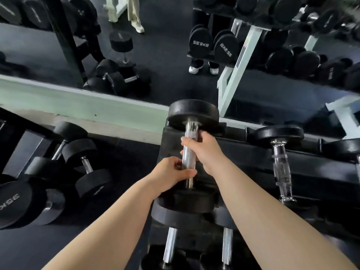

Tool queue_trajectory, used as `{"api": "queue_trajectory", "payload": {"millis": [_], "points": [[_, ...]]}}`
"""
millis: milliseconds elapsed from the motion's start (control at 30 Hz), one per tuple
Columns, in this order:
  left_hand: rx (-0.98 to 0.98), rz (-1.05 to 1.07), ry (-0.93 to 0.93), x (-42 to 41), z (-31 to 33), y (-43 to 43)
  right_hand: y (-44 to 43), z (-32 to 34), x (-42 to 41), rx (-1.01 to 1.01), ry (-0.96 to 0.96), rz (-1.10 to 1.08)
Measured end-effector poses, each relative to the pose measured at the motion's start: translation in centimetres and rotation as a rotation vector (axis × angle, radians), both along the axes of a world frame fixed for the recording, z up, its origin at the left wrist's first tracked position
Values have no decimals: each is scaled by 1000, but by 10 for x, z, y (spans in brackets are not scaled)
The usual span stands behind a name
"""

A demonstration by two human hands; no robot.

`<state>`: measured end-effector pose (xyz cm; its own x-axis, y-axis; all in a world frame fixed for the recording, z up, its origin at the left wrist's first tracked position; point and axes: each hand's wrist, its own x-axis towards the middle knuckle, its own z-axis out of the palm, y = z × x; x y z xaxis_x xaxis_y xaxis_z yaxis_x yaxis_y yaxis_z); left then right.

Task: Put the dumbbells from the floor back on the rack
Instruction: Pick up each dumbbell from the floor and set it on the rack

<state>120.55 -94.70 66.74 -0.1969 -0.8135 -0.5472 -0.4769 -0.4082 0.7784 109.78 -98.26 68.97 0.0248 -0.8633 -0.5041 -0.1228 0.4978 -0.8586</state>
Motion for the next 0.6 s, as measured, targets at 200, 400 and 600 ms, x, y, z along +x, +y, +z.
{"api": "queue_trajectory", "payload": {"millis": [200,400,600], "points": [[8,-73,-73,-10,0,-3,1,-2,-10,31,28,5],[19,-60,-74,-15,0,-3,2,-2,-18,33,143,65],[117,238,272,18,0,8,22,2,-28,29,173,92]]}}
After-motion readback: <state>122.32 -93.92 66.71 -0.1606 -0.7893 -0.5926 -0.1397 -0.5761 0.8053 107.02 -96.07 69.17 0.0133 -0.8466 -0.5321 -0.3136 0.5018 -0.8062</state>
